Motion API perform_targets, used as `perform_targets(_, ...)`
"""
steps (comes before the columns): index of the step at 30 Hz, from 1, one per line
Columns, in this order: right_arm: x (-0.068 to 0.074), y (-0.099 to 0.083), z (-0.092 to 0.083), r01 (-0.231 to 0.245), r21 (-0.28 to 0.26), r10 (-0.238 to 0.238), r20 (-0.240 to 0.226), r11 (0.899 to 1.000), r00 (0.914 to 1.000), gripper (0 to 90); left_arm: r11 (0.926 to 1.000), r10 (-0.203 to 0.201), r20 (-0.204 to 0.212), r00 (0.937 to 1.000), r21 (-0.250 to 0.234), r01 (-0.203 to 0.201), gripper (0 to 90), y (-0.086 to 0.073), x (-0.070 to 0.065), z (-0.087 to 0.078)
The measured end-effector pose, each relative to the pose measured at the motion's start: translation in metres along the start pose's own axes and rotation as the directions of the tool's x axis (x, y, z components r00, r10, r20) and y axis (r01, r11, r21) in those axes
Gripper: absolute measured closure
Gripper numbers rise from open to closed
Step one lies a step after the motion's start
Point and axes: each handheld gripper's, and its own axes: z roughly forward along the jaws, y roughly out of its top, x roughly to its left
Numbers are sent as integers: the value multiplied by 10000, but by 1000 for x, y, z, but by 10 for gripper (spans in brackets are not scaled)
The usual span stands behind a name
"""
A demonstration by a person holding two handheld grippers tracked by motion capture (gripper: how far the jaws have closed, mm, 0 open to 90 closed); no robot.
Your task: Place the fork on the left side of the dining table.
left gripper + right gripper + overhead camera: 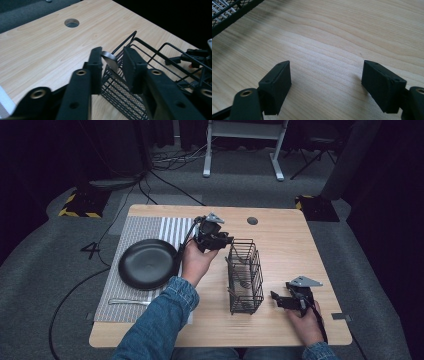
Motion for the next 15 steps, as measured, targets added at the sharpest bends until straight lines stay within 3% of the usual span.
perform_targets(4,0,0,0,2,-3,-2,-2,10000,10000,241,9997,-247,483,9985,-45,249,763,0,2,0)
perform_targets(9,0,0,0,-3,-7,3,-3,10000,10000,242,9997,-224,705,9973,-80,230,776,1,0,-1)
perform_targets(15,0,0,0,-2,-6,2,-7,10000,10000,242,10000,-52,629,9980,-26,54,780,3,-5,-1)
